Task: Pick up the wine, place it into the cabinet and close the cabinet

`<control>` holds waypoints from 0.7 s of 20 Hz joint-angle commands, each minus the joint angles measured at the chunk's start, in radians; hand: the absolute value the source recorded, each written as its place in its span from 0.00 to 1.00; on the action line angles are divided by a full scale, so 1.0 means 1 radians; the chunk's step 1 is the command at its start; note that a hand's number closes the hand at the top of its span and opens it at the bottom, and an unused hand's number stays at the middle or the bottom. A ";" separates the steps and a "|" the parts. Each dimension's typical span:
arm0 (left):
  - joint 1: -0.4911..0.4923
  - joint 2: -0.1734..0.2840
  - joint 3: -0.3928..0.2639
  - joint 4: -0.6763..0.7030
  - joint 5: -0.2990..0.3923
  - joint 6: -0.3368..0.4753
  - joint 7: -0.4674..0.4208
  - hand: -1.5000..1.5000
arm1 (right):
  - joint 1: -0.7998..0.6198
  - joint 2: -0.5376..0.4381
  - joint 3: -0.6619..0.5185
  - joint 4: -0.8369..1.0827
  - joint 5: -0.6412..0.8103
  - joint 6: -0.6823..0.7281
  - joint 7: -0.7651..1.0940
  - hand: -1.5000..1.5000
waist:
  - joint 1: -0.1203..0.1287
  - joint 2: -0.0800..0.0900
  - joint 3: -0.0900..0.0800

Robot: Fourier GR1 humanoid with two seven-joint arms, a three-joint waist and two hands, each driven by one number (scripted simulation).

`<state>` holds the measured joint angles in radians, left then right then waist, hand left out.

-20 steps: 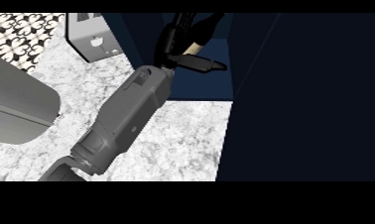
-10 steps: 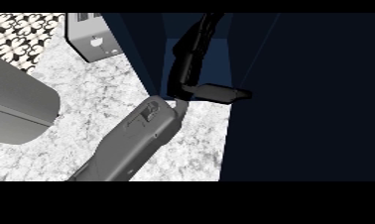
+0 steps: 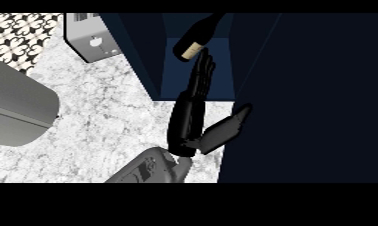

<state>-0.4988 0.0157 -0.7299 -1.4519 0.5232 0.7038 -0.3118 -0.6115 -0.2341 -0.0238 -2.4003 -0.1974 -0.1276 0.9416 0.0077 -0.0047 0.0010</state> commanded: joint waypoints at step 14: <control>0.452 0.275 -0.147 -0.556 -0.037 -0.105 -0.008 1.00 | 0.024 0.009 0.097 -0.083 -0.068 0.008 0.091 1.00 | -0.004 0.001 -0.001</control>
<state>-0.1048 0.2308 -0.8802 -1.9349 0.4814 0.6413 -0.3103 -0.6265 -0.2335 0.0389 -2.4116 -0.1753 -0.1461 0.9784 0.0051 -0.0044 -0.0004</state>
